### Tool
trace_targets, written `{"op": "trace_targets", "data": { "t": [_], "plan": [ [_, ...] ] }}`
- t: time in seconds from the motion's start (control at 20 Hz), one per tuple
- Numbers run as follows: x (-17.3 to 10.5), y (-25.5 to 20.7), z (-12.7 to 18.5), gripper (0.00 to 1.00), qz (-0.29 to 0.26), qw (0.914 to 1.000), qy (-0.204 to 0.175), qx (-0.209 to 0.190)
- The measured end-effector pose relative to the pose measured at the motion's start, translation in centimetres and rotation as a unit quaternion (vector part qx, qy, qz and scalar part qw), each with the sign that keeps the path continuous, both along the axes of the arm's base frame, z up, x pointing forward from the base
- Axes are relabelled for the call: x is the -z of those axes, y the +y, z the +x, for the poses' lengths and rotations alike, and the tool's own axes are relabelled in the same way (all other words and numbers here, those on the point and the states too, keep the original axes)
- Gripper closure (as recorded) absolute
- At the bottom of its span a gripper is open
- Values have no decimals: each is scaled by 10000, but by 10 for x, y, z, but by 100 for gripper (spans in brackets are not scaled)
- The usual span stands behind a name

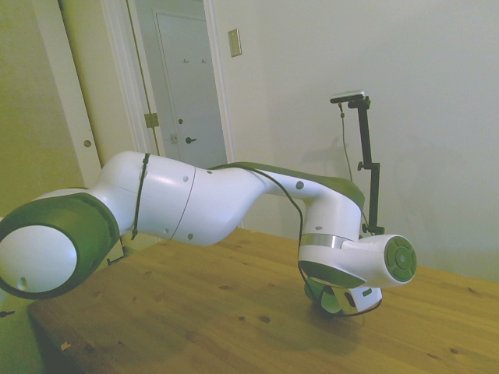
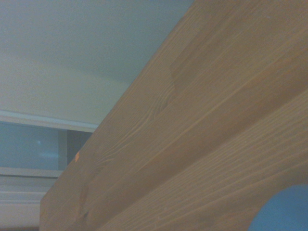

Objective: Flip the mug upright

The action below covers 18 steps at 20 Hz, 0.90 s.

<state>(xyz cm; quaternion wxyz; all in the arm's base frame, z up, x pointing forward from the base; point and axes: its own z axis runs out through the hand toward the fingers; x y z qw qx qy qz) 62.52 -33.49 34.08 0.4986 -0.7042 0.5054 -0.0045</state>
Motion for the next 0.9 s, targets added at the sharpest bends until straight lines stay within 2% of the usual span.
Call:
{"op": "trace_targets", "data": {
  "t": [0.9],
  "plan": [
    [-2, 12, 10, 100, -15, 9999, -41, -112]
  ]
}}
